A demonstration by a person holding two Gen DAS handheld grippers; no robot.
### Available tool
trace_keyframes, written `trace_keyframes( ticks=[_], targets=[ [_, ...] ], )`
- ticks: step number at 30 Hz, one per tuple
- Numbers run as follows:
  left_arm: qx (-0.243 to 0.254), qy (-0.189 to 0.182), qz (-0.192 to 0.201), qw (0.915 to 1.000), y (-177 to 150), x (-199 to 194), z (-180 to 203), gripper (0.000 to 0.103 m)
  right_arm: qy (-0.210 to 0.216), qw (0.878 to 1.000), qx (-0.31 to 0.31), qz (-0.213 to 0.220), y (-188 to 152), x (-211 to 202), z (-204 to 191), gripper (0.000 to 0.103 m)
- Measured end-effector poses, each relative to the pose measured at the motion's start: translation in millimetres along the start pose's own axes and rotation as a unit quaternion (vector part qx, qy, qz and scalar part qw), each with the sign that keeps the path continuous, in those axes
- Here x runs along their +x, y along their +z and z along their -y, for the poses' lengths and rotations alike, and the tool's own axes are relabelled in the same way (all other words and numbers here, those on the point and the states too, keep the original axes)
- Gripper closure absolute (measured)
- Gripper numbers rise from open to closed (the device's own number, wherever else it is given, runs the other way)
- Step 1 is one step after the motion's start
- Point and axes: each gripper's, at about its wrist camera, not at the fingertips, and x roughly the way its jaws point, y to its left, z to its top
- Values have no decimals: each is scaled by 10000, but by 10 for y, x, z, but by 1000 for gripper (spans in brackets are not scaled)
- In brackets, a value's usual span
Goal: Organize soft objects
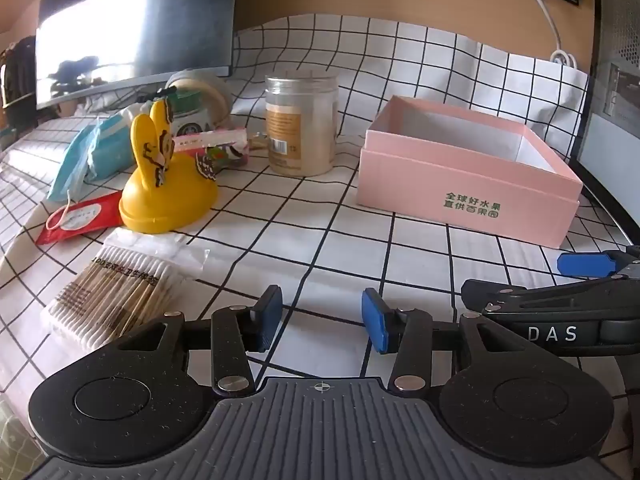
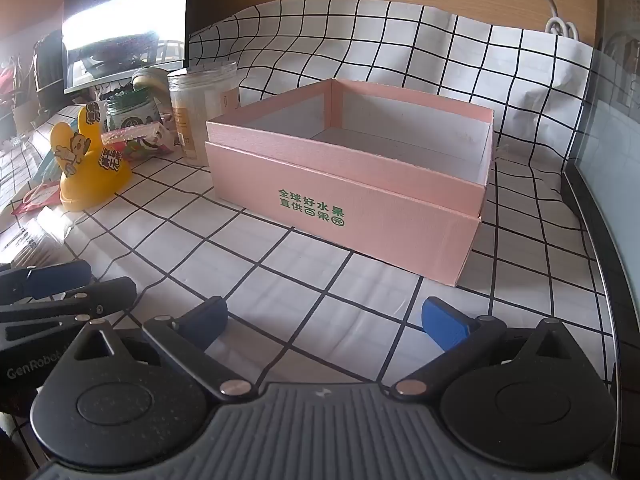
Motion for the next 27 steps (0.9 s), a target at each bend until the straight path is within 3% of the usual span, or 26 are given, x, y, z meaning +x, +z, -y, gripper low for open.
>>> trace_keyframes(
  ticks=[27],
  targets=[
    [-3, -7, 44, 10000, 7, -18, -39, 55, -18, 10000, -23, -1, -3, 3, -3, 0]
  ],
)
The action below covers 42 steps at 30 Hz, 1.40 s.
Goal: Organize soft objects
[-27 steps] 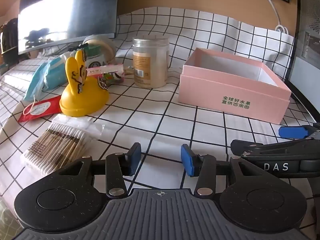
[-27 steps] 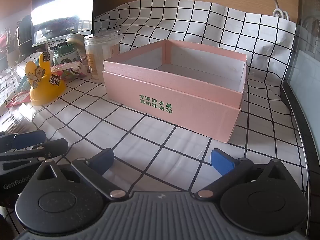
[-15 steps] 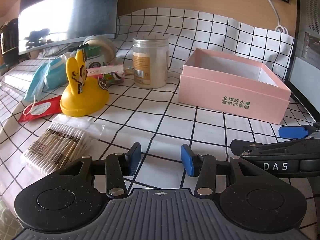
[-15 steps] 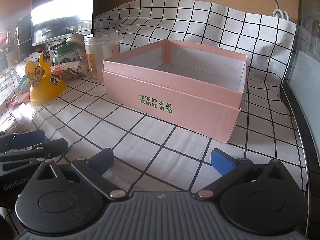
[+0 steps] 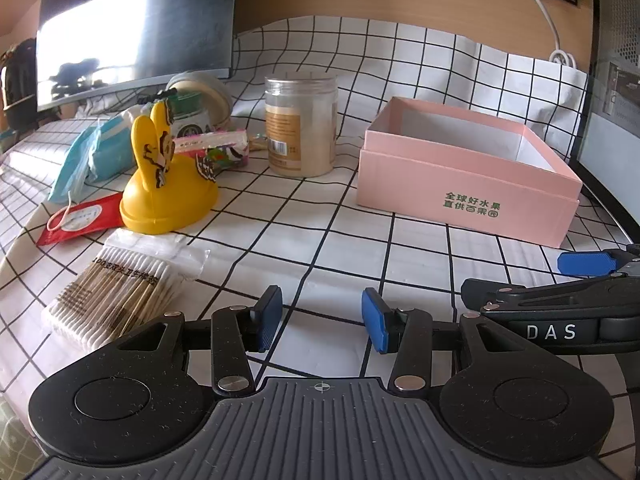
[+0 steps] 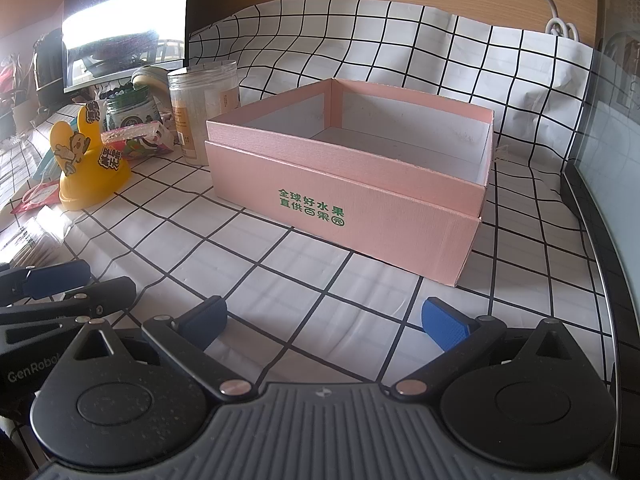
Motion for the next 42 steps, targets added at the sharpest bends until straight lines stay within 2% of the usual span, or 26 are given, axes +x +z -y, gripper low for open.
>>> trace_keyframes(
  ticks=[42],
  targets=[
    [-35, -34, 31, 10000, -11, -9, 35, 55, -6, 10000, -1, 1, -7, 4, -11, 0]
  ],
)
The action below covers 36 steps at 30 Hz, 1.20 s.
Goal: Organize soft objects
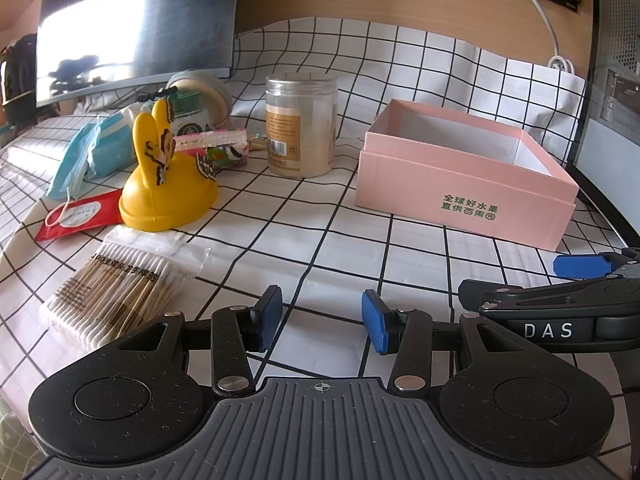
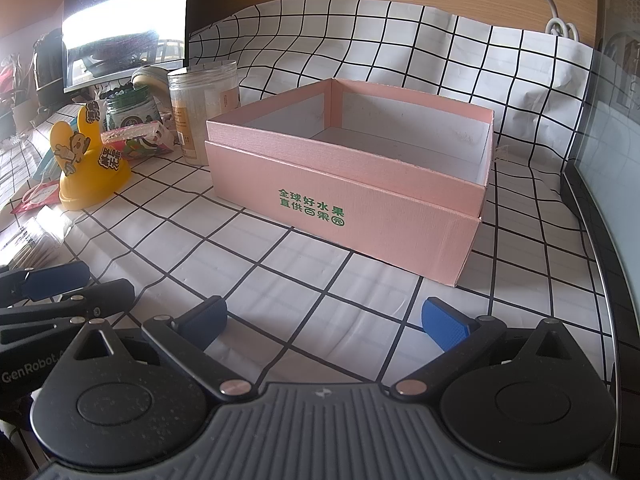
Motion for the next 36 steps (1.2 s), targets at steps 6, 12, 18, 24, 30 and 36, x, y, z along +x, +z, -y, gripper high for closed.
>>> trace_keyframes(
  ticks=[6, 12, 18, 24, 30, 36],
  targets=[
    [4, 4, -1, 10000, -1, 2, 1, 55, 0, 10000, 0, 0, 0, 0, 0, 0],
    [21, 17, -5, 10000, -1, 2, 4, 55, 0, 10000, 0, 0, 1, 0, 1, 0],
    [85, 63, -18, 9999, -2, 9, 30, 55, 0, 10000, -1, 0, 1, 0, 2, 0],
    [29, 20, -18, 10000, 1, 9, 24, 55, 0, 10000, -2, -1, 1, -1, 2, 0],
    [22, 19, -15, 10000, -1, 7, 20, 55, 0, 10000, -2, 0, 1, 0, 3, 0],
    [115, 6, -112, 9999, 2, -28, 5, 60, 60, 9999, -86, 5, 20, 21, -2, 0]
  ],
)
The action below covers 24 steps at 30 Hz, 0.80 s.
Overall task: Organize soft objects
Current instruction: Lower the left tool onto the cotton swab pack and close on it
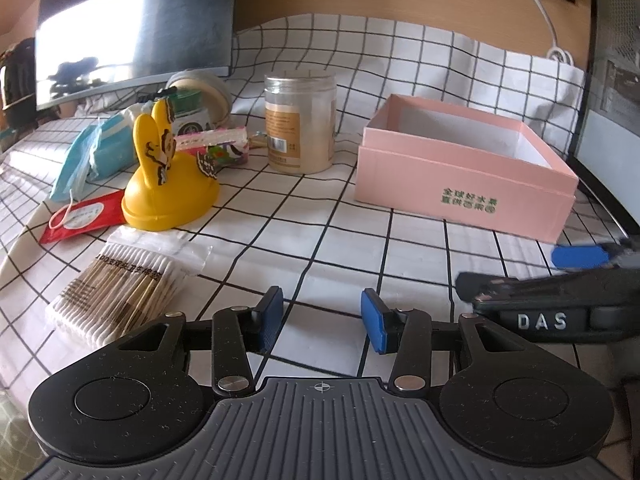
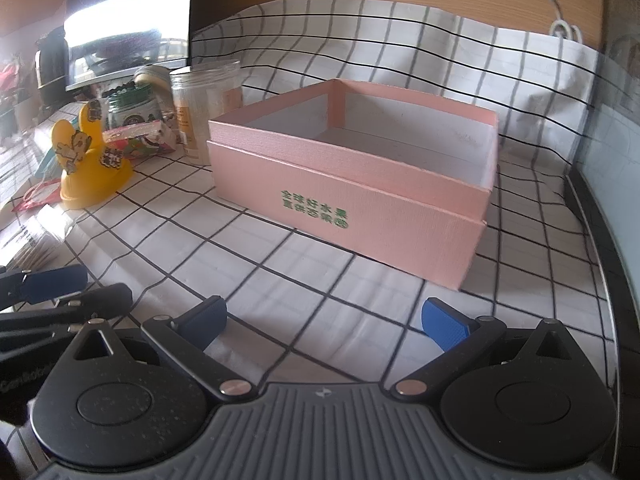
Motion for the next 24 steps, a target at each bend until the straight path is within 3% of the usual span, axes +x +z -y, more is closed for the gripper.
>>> trace_keyframes(
  ticks=[2, 4, 7, 9, 12, 14, 18, 20, 24],
  targets=[
    [-128, -301, -134, 9994, 32, -45, -84, 68, -65, 10000, 39, -5, 3, -5, 14, 0],
    [-291, -690, -220, 9969, 89, -128, -205, 68, 20, 9997, 189, -148, 45, 15, 83, 0],
    [-201, -891, -124, 9957, 176, -298, -375, 68, 129, 9981, 83, -600, 133, 13, 59, 0],
    [-181, -747, -24, 9970, 238, -420, -538, 68, 158, 9957, 65, -906, 196, 18, 68, 0],
    [-27, -31, -26, 10000, 310, -497, -765, 68, 168, 9937, -120, -1103, 222, 51, 16, 0],
    [77, 221, -144, 9996, 334, -461, -900, 68, 175, 9930, -122, -1161, 228, 45, 8, 0],
    [335, -59, -965, 9947, 312, -174, -1039, 67, 315, 9881, -229, -1486, 304, 68, -70, 2],
    [611, -143, -854, 9944, 288, -152, -1011, 65, 390, 9879, -119, -1494, 335, -17, -113, 10],
    [772, -439, -979, 9912, 301, -123, -938, 49, 481, 9945, -151, -914, 432, -374, -332, 10]
  ],
)
